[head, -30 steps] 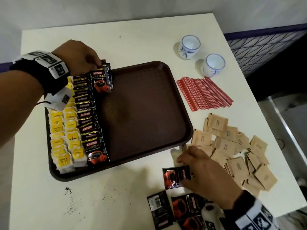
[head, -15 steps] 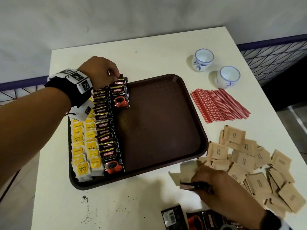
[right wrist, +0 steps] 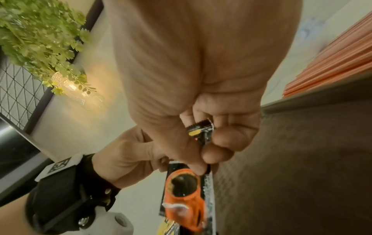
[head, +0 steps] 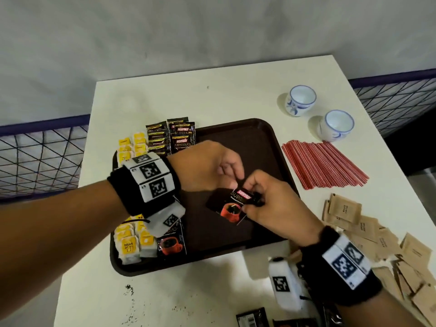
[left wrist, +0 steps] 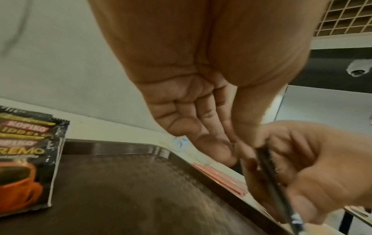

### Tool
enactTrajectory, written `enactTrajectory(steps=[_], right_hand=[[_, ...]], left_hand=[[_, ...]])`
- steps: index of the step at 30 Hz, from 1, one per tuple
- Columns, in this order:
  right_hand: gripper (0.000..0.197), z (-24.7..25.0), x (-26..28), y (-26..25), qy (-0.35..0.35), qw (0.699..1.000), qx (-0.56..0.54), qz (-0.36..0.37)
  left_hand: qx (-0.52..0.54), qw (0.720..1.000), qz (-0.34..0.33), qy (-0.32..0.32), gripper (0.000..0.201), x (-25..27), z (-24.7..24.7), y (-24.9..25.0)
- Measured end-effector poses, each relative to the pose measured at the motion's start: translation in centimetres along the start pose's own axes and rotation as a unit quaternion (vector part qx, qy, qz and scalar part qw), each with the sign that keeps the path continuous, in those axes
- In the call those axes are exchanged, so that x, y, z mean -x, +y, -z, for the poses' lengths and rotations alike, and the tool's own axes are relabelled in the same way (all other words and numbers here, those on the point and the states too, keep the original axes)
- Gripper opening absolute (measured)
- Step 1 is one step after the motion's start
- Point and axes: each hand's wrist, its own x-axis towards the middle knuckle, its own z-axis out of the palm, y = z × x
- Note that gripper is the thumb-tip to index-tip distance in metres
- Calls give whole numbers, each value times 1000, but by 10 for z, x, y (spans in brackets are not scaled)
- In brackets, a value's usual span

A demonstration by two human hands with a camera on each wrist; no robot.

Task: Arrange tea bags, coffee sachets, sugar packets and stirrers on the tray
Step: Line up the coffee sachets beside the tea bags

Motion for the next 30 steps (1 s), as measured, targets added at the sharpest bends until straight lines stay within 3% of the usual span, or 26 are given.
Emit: enactTrajectory(steps=[5, 11, 17, 21, 27, 30], right_hand=[[31, -12, -22, -9, -14, 1000, -1, -7], [31, -21, -62, -12, -22, 1000, -15, -7], [21, -27, -123, 0, 22, 995, -80, -54], [29, -36, -155, 2, 1, 991, -92, -100], [41, -62, -179, -10, -18, 985, -123, -123], [32, -66, -183, -17, -21, 987, -109, -115]], left_hand=[[33, 999, 13, 0, 18, 9, 12, -14], [-34, 998, 28, 54, 11, 9, 21, -37], [-59, 977, 146, 142, 10, 8, 55, -76], [-78, 970, 184, 142, 8, 5, 70, -90], [-129, 964, 181, 150, 8, -5, 73, -103], [-141, 961, 186, 152, 8, -7, 72, -109]])
